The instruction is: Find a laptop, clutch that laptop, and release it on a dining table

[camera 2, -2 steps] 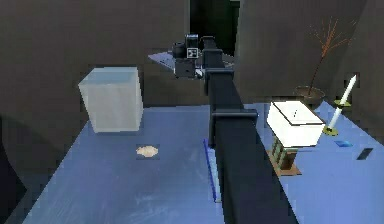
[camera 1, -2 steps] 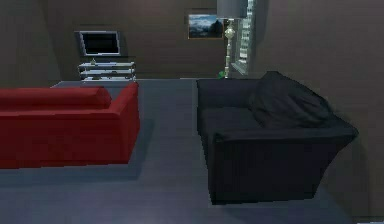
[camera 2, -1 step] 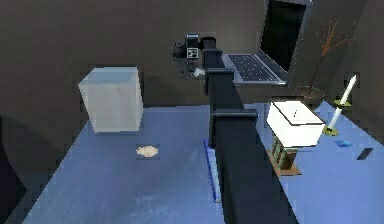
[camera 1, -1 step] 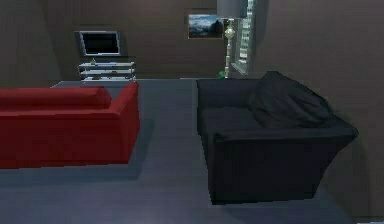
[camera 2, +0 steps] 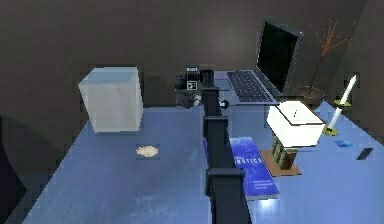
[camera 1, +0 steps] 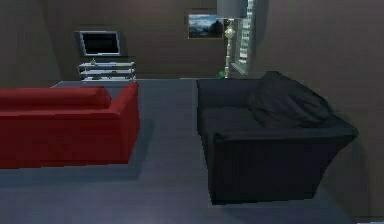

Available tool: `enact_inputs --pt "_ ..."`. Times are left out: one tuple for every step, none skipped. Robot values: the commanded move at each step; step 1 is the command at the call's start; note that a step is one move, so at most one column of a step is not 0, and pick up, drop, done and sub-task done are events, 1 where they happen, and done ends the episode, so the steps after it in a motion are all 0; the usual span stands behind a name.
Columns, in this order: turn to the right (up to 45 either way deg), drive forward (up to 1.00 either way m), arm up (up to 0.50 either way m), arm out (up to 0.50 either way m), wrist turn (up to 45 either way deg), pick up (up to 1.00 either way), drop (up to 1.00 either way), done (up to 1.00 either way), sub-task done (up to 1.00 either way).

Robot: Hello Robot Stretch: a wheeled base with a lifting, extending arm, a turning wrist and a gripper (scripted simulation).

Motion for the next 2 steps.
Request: enact_inputs --pt "0.0 0.00 -0.32 0.00 0.0 0.00 0.00 0.00 0.00" --pt "0.0 0.00 0.00 0.00 0.0 0.00 1.00 0.00 0.00"
